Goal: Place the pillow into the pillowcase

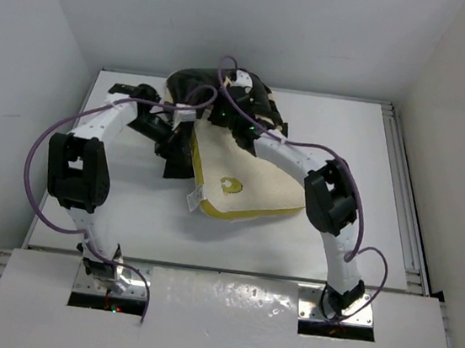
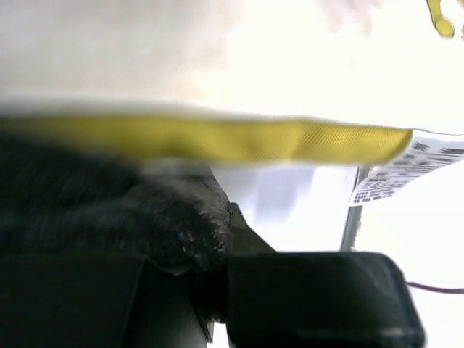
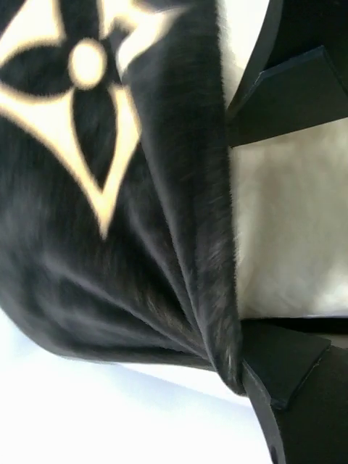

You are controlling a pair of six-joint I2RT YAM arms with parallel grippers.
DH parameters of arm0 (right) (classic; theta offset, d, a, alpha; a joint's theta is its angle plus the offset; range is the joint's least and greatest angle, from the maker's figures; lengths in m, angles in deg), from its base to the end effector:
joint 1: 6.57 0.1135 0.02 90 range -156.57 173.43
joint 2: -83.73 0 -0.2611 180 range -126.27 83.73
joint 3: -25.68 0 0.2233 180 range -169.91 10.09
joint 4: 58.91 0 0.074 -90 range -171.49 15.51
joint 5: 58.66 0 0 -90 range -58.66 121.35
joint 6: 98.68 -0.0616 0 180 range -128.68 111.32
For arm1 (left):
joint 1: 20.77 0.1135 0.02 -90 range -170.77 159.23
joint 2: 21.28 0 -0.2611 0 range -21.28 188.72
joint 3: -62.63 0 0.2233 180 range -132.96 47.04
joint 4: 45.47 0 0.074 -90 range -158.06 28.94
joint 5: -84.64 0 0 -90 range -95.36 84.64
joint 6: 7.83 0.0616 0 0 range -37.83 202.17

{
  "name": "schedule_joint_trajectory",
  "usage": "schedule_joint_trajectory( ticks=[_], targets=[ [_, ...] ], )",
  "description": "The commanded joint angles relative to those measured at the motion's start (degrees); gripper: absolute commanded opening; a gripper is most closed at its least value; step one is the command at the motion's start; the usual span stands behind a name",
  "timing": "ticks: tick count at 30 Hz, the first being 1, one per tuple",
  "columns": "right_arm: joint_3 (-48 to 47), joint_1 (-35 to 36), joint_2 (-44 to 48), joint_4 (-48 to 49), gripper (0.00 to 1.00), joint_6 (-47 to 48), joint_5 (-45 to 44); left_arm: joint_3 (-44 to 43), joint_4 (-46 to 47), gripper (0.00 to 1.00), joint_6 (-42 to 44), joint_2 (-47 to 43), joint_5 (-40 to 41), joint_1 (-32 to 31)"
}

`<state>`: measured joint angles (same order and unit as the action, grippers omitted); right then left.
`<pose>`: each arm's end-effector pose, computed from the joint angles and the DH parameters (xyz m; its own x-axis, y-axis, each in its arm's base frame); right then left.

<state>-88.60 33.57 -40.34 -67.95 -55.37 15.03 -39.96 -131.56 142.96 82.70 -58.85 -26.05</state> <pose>0.4028 0.3170 0.2488 -0.4716 0.5158 -0.7152 -0.1055 0.7722 0.6265 0.3053 -0.0779 0.2509 -0.4070 0.5591 -0.7223 0.9122 0.2073 -0.3535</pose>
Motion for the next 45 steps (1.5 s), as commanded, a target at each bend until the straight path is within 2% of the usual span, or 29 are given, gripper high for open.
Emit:
schedule_joint_trajectory(
  ticks=[1,2,5,6,7,8,9,10,12,13,14,15,18,20,22,23,24,25,26,27,31,34,35,37,38,41,43,44,45],
  targets=[
    [-1.1,-2.6,6.6,-7.8,0.99,15.9,24.1,1.7,-5.1,0.00,1.4,-1.2,-5.0,7.6],
    [5.8,-4.4,9.7,-8.8,0.99,19.5,27.5,2.1,-5.0,0.00,1.3,-0.5,-4.9,10.3],
    [17.2,-9.9,22.9,-15.0,0.98,24.5,35.4,4.4,-1.6,0.00,-1.3,-0.4,-2.4,13.7],
    [19.1,-12.0,28.2,-15.6,0.86,25.6,37.4,6.2,-0.5,0.00,-1.9,-0.7,-0.7,14.3],
    [23.0,-15.7,30.5,-16.2,0.62,27.0,39.6,7.0,0.5,0.00,-3.3,-1.1,0.3,14.9],
    [25.1,-17.9,32.5,-16.0,0.01,26.3,38.8,7.9,3.1,0.00,-4.4,-1.4,1.2,15.6],
    [27.4,-19.6,35.4,-14.5,0.00,25.1,37.2,9.5,4.1,0.00,-6.0,-1.5,3.3,15.8],
    [31.9,-23.7,36.3,-13.0,0.00,23.2,35.9,10.2,5.3,0.00,-6.8,-1.8,4.5,15.9],
    [34.3,-26.9,35.1,-11.9,0.41,22.0,37.3,11.9,7.9,0.00,-9.5,-2.0,7.3,15.4],
    [34.5,-28.4,34.1,-13.7,0.54,22.6,38.1,12.5,8.7,0.00,-10.2,-2.3,8.3,14.7],
    [34.4,-29.0,33.2,-18.7,0.89,23.4,41.1,13.3,9.4,0.00,-10.7,-2.6,9.3,14.2],
    [35.1,-28.3,33.1,-20.2,0.99,24.7,42.0,13.6,9.5,0.00,-11.0,-2.9,9.5,13.8],
    [46.0,-26.3,37.5,-16.2,0.99,29.3,38.4,14.6,10.7,0.00,-11.9,-3.2,10.7,12.8],
    [55.5,-28.9,41.0,-4.1,0.99,27.1,38.1,14.4,11.4,0.00,-12.4,-2.6,12.5,12.6],
    [57.6,-33.2,38.8,4.0,0.99,22.9,37.4,14.2,11.5,0.00,-13.2,-1.5,13.8,12.9],
    [56.5,-34.6,36.9,5.6,0.94,21.1,36.9,14.1,11.4,0.00,-13.4,-1.1,14.1,12.8],
    [55.0,-35.6,34.6,6.4,0.78,19.2,37.1,13.7,11.2,0.00,-13.9,-0.7,14.4,12.9],
    [50.7,-37.0,32.1,6.4,0.28,15.9,37.1,13.5,10.8,0.00,-14.1,-0.2,14.7,12.9],
    [48.3,-37.2,27.1,5.9,0.06,14.7,37.0,13.2,10.6,0.00,-14.2,-0.1,14.9,12.9],
    [46.1,-37.1,24.7,5.8,0.04,12.9,36.1,13.2,10.6,0.00,-14.6,0.0,15.1,12.9],
    [38.4,-35.2,15.7,9.6,0.28,9.0,34.1,13.3,11.3,0.00,-16.2,-0.8,16.0,12.9],
    [39.6,-36.6,13.7,16.8,0.30,3.3,35.4,13.0,11.4,0.00,-17.1,-0.9,16.5,12.8],
    [40.7,-36.9,14.2,21.6,0.32,2.0,36.1,12.8,11.4,0.00,-17.2,-0.9,16.7,12.8],
    [43.5,-37.4,16.7,22.8,0.39,1.1,36.3,12.7,12.0,0.00,-17.6,-0.5,17.0,12.4],
    [44.1,-36.7,18.5,21.2,0.54,3.5,36.2,12.7,12.4,0.00,-18.2,-0.1,17.4,12.3],
    [44.2,-33.1,19.9,11.3,0.78,10.2,36.4,12.5,13.6,0.00,-19.0,0.8,17.1,11.5],
    [45.5,-30.7,20.3,8.0,0.80,11.5,37.8,11.8,13.8,0.00,-19.3,1.5,16.5,11.0],
    [48.0,-28.8,20.8,8.5,0.73,9.6,38.7,11.4,13.7,0.00,-19.3,2.0,16.2,10.3],
    [49.9,-28.0,21.0,10.2,0.58,7.4,39.6,10.8,13.5,0.00,-19.3,2.4,16.1,10.1]
  ],
)
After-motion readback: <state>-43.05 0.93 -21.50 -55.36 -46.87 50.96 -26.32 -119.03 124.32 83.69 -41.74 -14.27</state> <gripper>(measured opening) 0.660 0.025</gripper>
